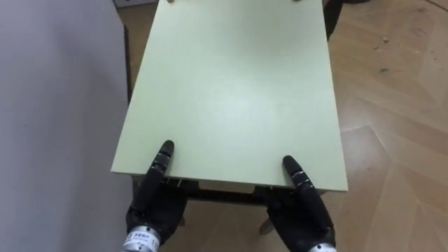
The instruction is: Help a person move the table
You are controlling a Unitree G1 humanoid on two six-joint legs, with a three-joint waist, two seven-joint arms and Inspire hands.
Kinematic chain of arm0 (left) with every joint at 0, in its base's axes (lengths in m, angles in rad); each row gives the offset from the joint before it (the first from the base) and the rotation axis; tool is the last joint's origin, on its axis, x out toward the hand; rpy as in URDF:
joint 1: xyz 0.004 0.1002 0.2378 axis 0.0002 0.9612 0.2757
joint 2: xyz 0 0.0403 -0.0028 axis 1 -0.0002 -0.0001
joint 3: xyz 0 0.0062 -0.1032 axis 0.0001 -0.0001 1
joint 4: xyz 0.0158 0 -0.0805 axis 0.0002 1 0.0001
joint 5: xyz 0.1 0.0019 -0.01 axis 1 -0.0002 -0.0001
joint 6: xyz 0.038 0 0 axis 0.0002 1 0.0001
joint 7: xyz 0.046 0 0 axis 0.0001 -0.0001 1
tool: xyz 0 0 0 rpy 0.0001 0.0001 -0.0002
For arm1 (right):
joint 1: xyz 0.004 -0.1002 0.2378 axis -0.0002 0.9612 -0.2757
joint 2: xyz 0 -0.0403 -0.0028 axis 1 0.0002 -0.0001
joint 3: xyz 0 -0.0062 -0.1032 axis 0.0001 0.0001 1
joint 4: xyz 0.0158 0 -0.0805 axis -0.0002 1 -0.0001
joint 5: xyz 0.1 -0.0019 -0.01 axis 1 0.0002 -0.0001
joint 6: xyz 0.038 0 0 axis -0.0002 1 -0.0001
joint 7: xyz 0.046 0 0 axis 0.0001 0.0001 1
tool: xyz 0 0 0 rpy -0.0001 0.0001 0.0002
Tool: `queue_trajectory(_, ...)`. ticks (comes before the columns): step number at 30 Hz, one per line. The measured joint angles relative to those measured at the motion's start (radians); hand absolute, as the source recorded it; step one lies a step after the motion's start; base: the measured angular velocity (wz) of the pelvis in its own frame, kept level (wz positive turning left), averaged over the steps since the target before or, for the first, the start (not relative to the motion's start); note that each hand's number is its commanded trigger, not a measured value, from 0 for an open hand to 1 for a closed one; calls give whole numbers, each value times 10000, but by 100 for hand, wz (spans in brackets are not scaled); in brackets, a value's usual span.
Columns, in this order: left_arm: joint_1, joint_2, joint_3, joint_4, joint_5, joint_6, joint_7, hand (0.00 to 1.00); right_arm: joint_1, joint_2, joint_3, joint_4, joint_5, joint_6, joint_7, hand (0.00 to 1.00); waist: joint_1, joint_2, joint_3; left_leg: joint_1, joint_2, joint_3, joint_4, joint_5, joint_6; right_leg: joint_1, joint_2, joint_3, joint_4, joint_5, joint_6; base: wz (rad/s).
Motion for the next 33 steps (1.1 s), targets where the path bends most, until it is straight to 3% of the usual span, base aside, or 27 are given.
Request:
queue_trajectory(5,56,-21,31,7,-29,7,72,100,-65,90,8,0,-67,12,-111,100,199,-56,24,41,-129,-169,-5,6,62,165,-66,59,41,25,40,28)
queue_trajectory(9,94,-290,177,7,-5,7,72,100,-280,111,-68,0,-375,41,-252,100,289,-62,26,45,-220,-151,31,-41,206,34,-230,109,557,16,50,15)
queue_trajectory(11,101,-320,177,10,-2,8,72,100,-288,133,-75,-1,-434,47,-254,100,312,-62,26,62,-229,-175,43,-100,325,-147,-285,493,1018,14,54,12)
queue_trajectory(13,196,-297,206,17,1,5,73,100,-245,169,-95,11,-598,139,-342,100,245,-29,31,164,-248,-510,42,-173,442,-638,-254,1342,1760,-199,133,12)
queue_trajectory(15,193,-291,208,20,-3,4,115,100,-200,230,-97,10,-636,163,-344,100,177,-17,38,106,-280,-744,26,-164,471,-1045,-32,1971,1061,-339,89,36)
queue_trajectory(17,194,-293,144,32,-18,6,242,100,-145,234,-98,13,-585,162,-378,100,94,-56,31,187,-460,-904,24,-164,481,-1384,82,2296,438,404,109,52)
queue_trajectory(18,243,-335,66,86,-14,5,326,100,-81,231,-79,56,-571,93,-379,100,-33,-27,5,328,-554,-1058,-106,-146,500,-1307,53,2269,536,394,113,39)
queue_trajectory(23,301,-353,58,97,38,-70,326,100,-181,165,-43,204,-539,91,-381,100,154,-75,17,493,-590,-1109,-363,-112,480,-947,93,2235,262,420,111,17)
queue_trajectory(28,290,-364,80,419,313,-367,325,100,-370,494,-7,884,-724,87,-380,100,103,-467,13,828,-606,-1102,-509,-114,478,-407,165,2488,-267,531,85,9)
queue_trajectory(33,309,-363,78,452,416,-366,325,100,-352,480,6,913,-713,104,-379,100,29,-475,19,901,-625,-1064,-598,-116,478,-294,172,2626,-524,647,96,-2)
